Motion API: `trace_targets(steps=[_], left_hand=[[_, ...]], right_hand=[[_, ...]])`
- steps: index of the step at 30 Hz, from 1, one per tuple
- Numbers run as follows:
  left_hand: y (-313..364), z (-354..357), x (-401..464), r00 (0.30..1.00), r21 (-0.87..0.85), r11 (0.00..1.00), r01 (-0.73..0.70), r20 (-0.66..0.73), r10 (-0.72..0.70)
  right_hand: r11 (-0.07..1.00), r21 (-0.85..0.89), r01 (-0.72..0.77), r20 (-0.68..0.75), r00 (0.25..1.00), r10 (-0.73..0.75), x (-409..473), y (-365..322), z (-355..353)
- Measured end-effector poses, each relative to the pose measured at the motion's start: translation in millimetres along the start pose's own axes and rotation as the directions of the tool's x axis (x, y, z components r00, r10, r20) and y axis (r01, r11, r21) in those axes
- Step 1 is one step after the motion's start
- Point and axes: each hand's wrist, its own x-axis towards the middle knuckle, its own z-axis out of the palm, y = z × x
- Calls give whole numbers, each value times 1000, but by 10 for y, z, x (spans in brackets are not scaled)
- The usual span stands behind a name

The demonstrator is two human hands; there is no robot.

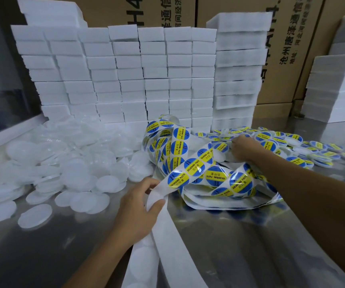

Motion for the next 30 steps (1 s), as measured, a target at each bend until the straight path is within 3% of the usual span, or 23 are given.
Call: trace_targets(steps=[1, 3, 8, 10, 13, 16, 20, 24, 27, 30], left_hand=[[9, 1, 2, 1000, -25, 1000, -7, -11, 7], [15, 2, 11, 999, -54, 998, -29, -43, 27], [58, 30, 14, 996, -101, 994, -32, -87, 24], [80, 25, 24, 991, -151, 988, 11, -131, -31], [102, -16, 51, 966, -385, 916, 116, -170, -194], [121, -55, 59, 940, -562, 809, 169, -156, -305], [148, -75, 35, 947, -624, 753, 207, -66, -315], [173, -78, 21, 956, -649, 727, 225, 5, -292], [159, -79, 31, 955, -686, 688, 237, 33, -296], [150, -75, 45, 950, -730, 630, 264, 83, -302]], right_hand=[[1000, -7, 5, -11, 1000, -5, -5, -27, -8], [998, 50, 38, -162, 986, -29, -76, -116, -35], [902, 281, 328, -529, 837, -139, -563, -507, -4], [840, 348, 416, -626, 770, -122, -803, -654, 26], [767, 379, 518, -720, 686, -107, -1155, -842, 112], [696, 436, 570, -664, 726, -179, -1408, -955, 235], [556, 574, 601, -495, 796, -349, -1591, -1068, 306], [333, 813, 479, -426, 877, -220, -1619, -1148, 333], [156, 914, 374, -340, 917, -209, -1622, -1159, 334], [242, 846, 475, -415, 872, -261, -1607, -1137, 350]])
